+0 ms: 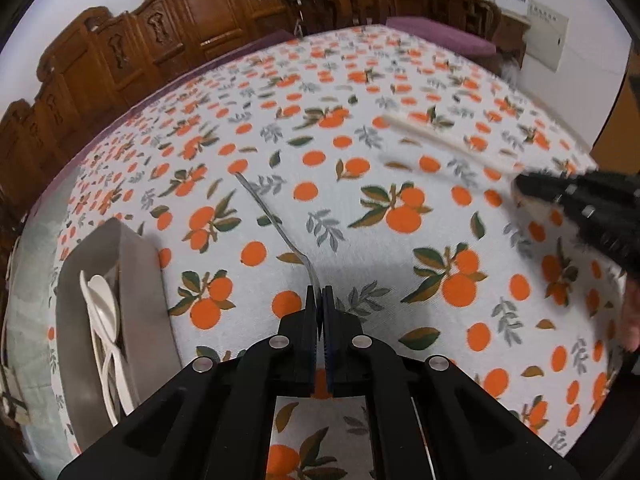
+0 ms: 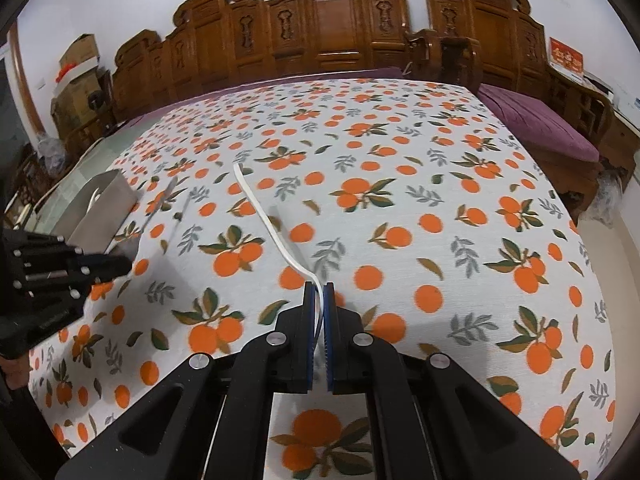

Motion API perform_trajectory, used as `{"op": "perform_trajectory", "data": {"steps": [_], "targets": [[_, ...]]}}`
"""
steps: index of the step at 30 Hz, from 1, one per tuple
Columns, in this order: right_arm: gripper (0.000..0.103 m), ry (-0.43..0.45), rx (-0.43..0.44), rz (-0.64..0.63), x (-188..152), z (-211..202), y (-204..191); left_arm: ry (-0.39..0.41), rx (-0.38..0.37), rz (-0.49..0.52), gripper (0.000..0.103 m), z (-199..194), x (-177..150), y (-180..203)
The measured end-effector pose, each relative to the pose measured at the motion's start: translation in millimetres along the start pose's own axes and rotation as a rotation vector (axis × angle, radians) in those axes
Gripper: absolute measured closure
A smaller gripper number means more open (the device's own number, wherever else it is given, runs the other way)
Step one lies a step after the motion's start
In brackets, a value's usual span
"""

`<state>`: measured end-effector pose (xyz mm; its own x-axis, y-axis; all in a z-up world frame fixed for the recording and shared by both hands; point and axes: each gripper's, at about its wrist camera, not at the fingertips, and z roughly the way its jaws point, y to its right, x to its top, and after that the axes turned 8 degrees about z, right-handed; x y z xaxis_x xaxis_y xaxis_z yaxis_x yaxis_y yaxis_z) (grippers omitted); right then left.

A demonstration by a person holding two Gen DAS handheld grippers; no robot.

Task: Organize utensils
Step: 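Carry the metal spoon over the grey tray with the left gripper while the right carries the white utensil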

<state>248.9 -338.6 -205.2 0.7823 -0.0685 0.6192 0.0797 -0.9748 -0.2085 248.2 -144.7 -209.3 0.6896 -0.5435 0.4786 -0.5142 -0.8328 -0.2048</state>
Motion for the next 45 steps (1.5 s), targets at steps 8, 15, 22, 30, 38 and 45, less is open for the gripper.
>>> {"op": "perform_trajectory", "data": {"steps": [8,15,22,30,38,45], "targets": [[0.098,0.015,0.049,-0.025,0,-13,-25,0.073,-0.01,-0.006,0.101,-40,-1,-6],[0.098,0.027,0.058,-0.07,5,-29,-52,0.121,-0.007,-0.026,0.101,-71,-7,-23],[0.098,0.033,0.097,-0.083,11,-34,-87,0.15,0.003,-0.054,0.101,-90,-24,-52],[0.098,0.018,0.125,-0.153,13,-27,-143,0.13,-0.013,-0.124,0.101,-84,-57,-101],[0.098,-0.013,0.121,-0.208,14,-12,-181,0.088,-0.076,-0.186,0.101,-62,-85,-133],[0.098,-0.036,0.103,-0.239,16,-3,-204,0.049,-0.093,-0.246,0.101,-43,-102,-148]]}}
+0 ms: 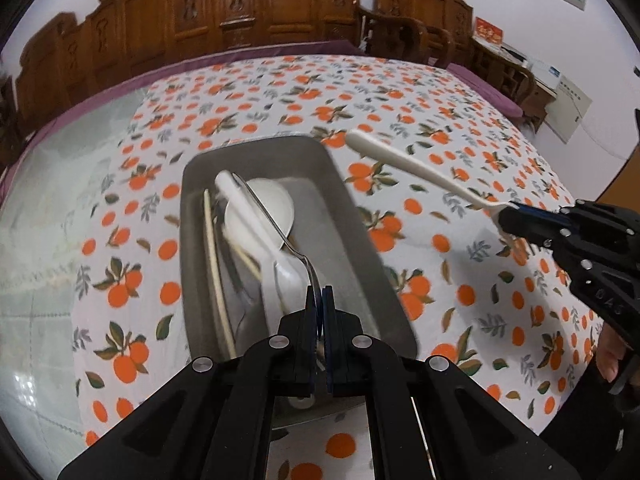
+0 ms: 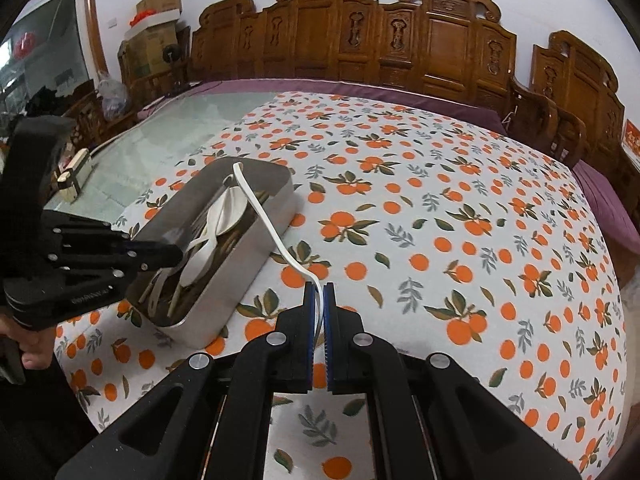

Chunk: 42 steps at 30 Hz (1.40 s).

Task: Organize utensils
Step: 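Carry the metal spoon over the grey tray with the left gripper while the right carries the white utensil, then lower the metal spoon into the grey tray and open the left gripper, then lower the white utensil into the grey tray and open the right gripper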

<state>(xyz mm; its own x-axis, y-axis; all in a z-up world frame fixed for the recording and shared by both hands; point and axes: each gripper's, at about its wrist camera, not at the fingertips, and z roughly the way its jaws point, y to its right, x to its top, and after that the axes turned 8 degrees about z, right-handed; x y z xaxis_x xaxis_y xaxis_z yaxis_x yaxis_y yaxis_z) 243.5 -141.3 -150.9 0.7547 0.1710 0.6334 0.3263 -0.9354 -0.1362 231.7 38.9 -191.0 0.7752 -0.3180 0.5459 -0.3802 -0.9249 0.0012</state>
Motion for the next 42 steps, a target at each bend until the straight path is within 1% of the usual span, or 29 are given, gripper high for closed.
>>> {"op": "perform_trajectory", "data": {"steps": [5,6,8,11,13,15,16,19,21,23,24,27,30,34,37,40,42], "targets": [[0.098,-0.015,0.009,0.001,5,8,-12,0.001,0.003,-0.063,0.1,0,-7,-16],[0.098,-0.017,0.011,0.002,6,9,-15,0.009,0.002,-0.079,0.098,-2,-8,-20],[0.098,-0.021,0.018,0.004,8,11,-19,0.029,0.01,-0.1,0.096,-7,-10,-26],[0.098,-0.029,0.03,0.015,11,14,-26,0.055,0.022,-0.122,0.087,-16,-13,-34],[0.098,-0.036,0.033,0.024,15,18,-32,0.075,0.033,-0.133,0.083,-22,-14,-38],[0.098,-0.044,0.029,0.026,17,22,-37,0.095,0.056,-0.141,0.074,-28,-14,-43],[0.098,-0.047,0.027,0.023,18,25,-40,0.102,0.067,-0.143,0.072,-30,-14,-45],[0.098,-0.066,0.01,0.009,21,35,-50,0.113,0.095,-0.153,0.062,-34,-16,-52],[0.098,-0.078,-0.004,-0.001,24,43,-57,0.122,0.116,-0.158,0.049,-38,-17,-57],[0.098,-0.091,-0.016,-0.013,27,51,-63,0.132,0.128,-0.169,0.042,-42,-18,-62],[0.098,-0.096,-0.024,-0.017,29,55,-64,0.136,0.13,-0.175,0.035,-43,-19,-64],[0.098,-0.103,-0.05,-0.029,34,64,-70,0.147,0.152,-0.188,0.026,-47,-21,-71],[0.098,-0.101,-0.078,-0.053,40,70,-76,0.155,0.162,-0.204,0.022,-51,-23,-77],[0.098,-0.103,-0.12,-0.102,47,77,-86,0.161,0.171,-0.222,0.022,-55,-25,-84],[0.098,-0.11,-0.134,-0.119,50,82,-92,0.168,0.168,-0.237,0.022,-59,-25,-89],[0.098,-0.127,-0.096,-0.08,54,83,-94,0.173,0.166,-0.244,0.021,-60,-25,-90],[0.098,-0.161,-0.029,0.004,55,85,-89,0.177,0.164,-0.248,0.021,-62,-25,-90]]}}
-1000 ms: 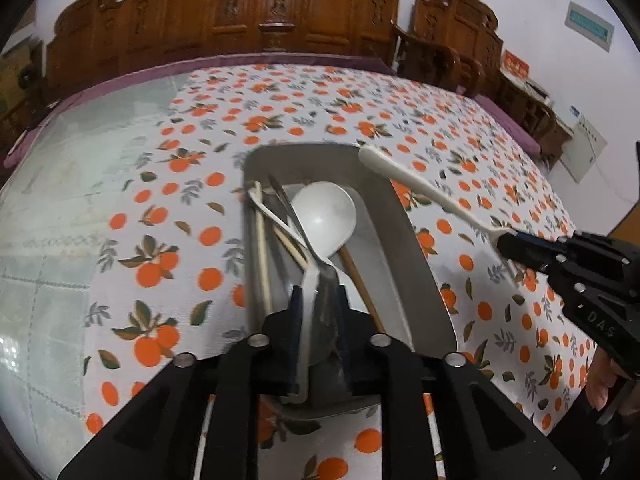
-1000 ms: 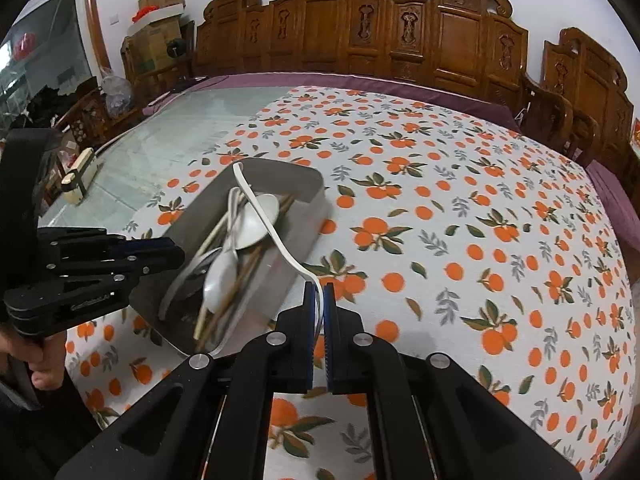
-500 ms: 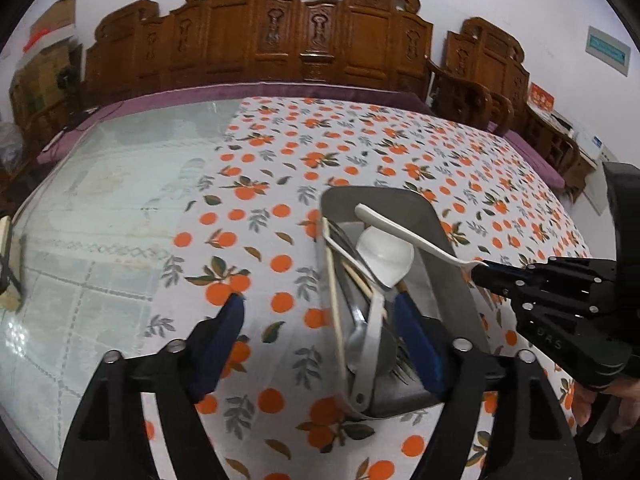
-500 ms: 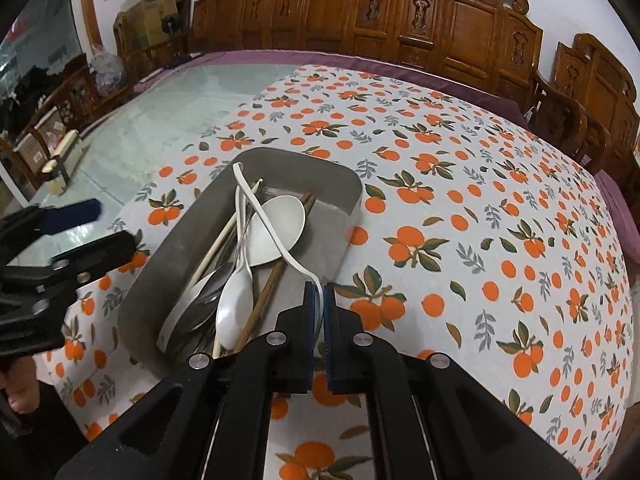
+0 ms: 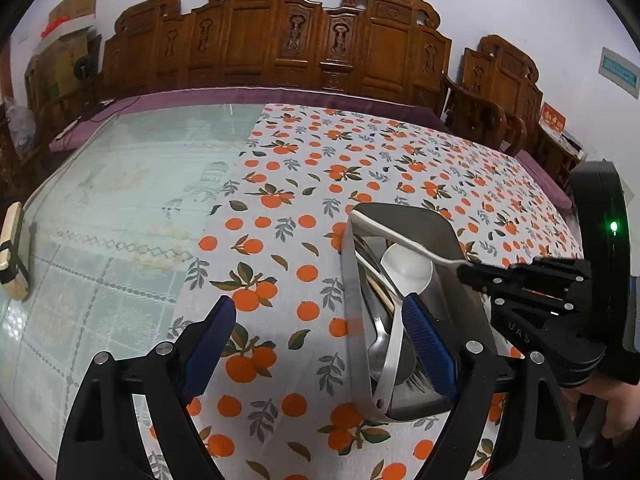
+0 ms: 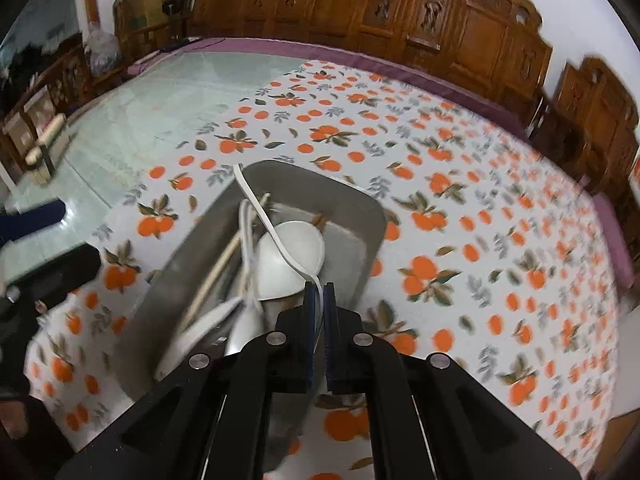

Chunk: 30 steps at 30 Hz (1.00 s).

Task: Organize utensils
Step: 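Lower the white utensil into the grey tray and open the right gripper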

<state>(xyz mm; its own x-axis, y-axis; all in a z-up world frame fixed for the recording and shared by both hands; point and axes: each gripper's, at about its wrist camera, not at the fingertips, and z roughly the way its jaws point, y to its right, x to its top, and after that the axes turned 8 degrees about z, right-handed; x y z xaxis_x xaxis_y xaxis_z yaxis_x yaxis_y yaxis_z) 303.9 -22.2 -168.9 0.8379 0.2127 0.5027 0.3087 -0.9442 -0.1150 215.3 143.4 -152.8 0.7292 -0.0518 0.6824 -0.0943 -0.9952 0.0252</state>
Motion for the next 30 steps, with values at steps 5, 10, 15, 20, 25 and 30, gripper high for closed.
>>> {"op": "perform_trajectory", "data": {"steps": [5,10,15,20,25,30], "targets": [[0.098,-0.034,0.057,0.155,-7,2,15,0.004,-0.005,-0.005,0.021,-3,-1,-2],[0.097,-0.04,0.059,0.19,-11,3,13,0.007,-0.006,-0.006,0.021,-3,-1,-2],[0.096,-0.056,0.177,0.247,-16,0,15,0.005,0.0,-0.011,0.021,-3,-1,-3],[0.095,-0.042,0.211,0.211,-21,-8,12,0.007,0.002,-0.017,0.021,-4,0,-5],[0.095,0.017,0.184,0.131,-25,-21,12,0.013,0.007,-0.008,0.021,-5,0,-3],[0.095,0.079,0.159,0.082,-32,-43,19,0.029,0.023,-0.003,0.015,-10,1,3]]}}
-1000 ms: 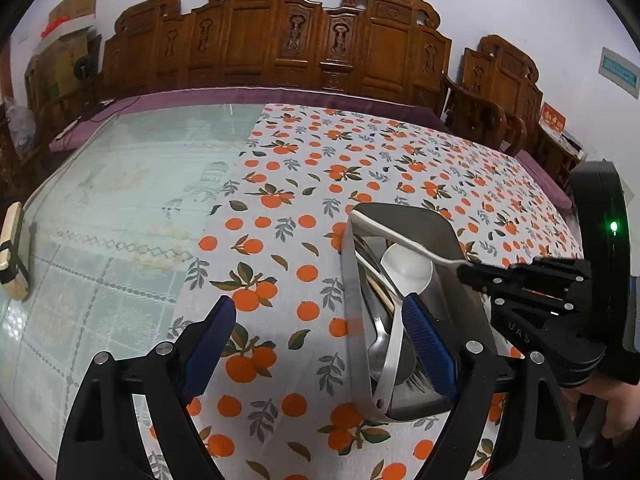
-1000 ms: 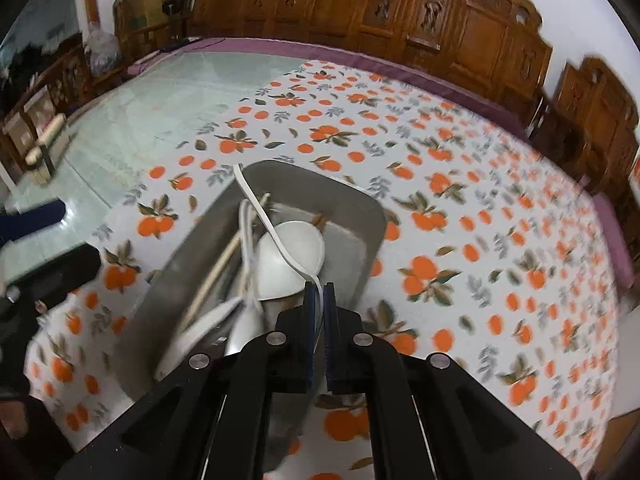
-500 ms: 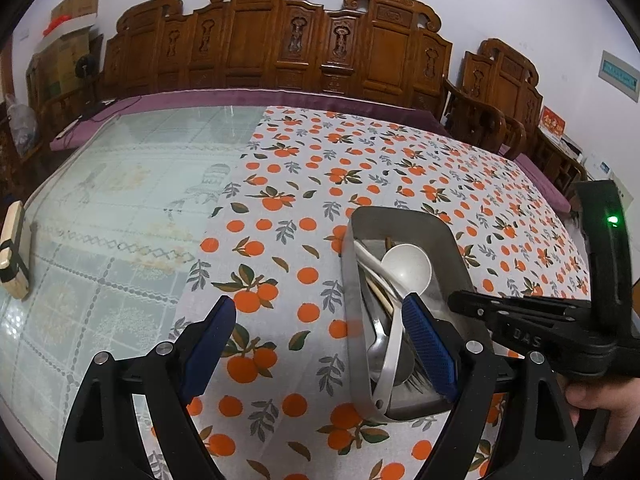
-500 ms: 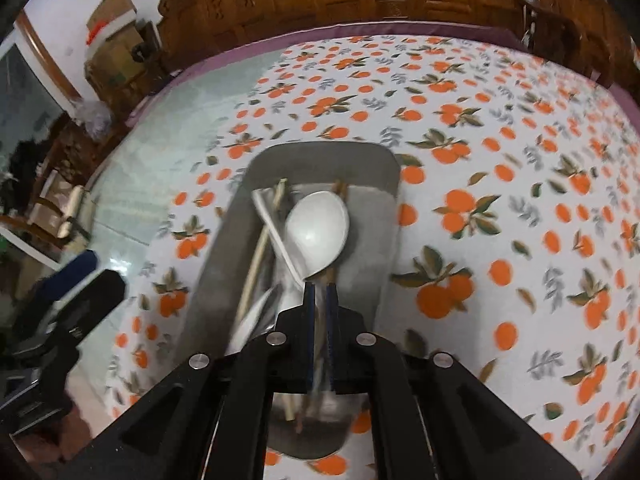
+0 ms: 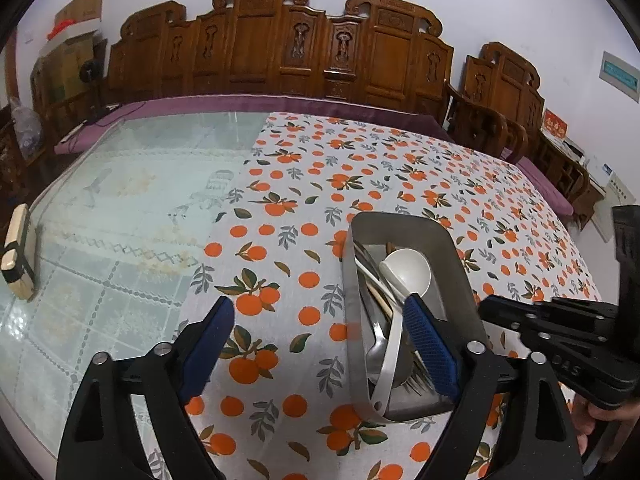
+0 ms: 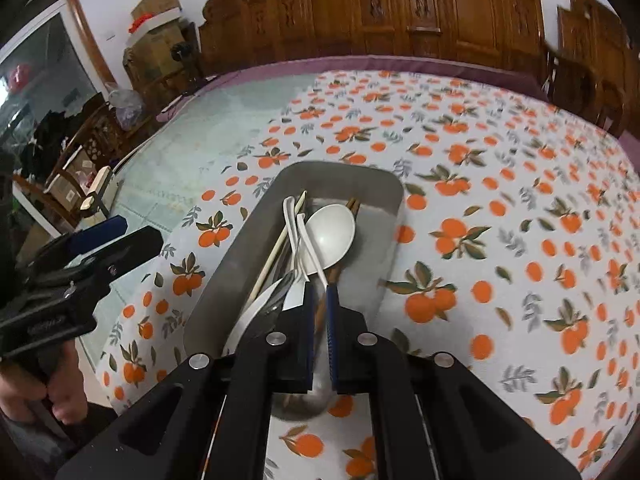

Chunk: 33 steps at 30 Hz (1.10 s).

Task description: Organize utensils

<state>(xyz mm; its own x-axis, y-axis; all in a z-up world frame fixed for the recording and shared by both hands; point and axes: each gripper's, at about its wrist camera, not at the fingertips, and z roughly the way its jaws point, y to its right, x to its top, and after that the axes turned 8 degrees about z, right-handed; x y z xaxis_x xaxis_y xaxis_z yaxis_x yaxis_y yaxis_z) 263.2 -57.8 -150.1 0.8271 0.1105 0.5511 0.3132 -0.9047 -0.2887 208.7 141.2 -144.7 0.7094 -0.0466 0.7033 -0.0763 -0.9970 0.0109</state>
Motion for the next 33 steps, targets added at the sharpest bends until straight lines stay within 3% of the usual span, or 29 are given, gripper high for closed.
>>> {"op": "perform_trajectory", "data": {"steps": [4,15,17,19,20,24,28,33], "targets": [[0.095,0.037,-0.009,-0.017,-6,-24,8,0.023,0.022,0.018,0.009,-10,1,13],[0.095,0.121,-0.021,0.003,-29,-87,41,0.028,0.014,0.079,0.008,-42,-5,65],[0.083,0.138,-0.025,0.01,-32,-97,47,0.029,0.017,0.094,0.008,-49,-6,78],[0.061,0.166,-0.038,0.016,-38,-109,53,0.033,0.02,0.1,0.008,-56,-7,88],[0.057,0.18,-0.044,0.023,-40,-117,57,0.035,0.018,0.102,0.008,-59,-7,92],[0.026,0.233,-0.073,0.039,-49,-142,67,0.047,0.018,0.123,0.008,-76,-7,115],[0.011,0.284,-0.098,0.059,-60,-168,76,0.061,0.007,0.128,0.008,-93,-9,133],[0.003,0.341,-0.132,0.076,-72,-196,84,0.066,0.007,0.138,0.008,-108,-12,148]]}}
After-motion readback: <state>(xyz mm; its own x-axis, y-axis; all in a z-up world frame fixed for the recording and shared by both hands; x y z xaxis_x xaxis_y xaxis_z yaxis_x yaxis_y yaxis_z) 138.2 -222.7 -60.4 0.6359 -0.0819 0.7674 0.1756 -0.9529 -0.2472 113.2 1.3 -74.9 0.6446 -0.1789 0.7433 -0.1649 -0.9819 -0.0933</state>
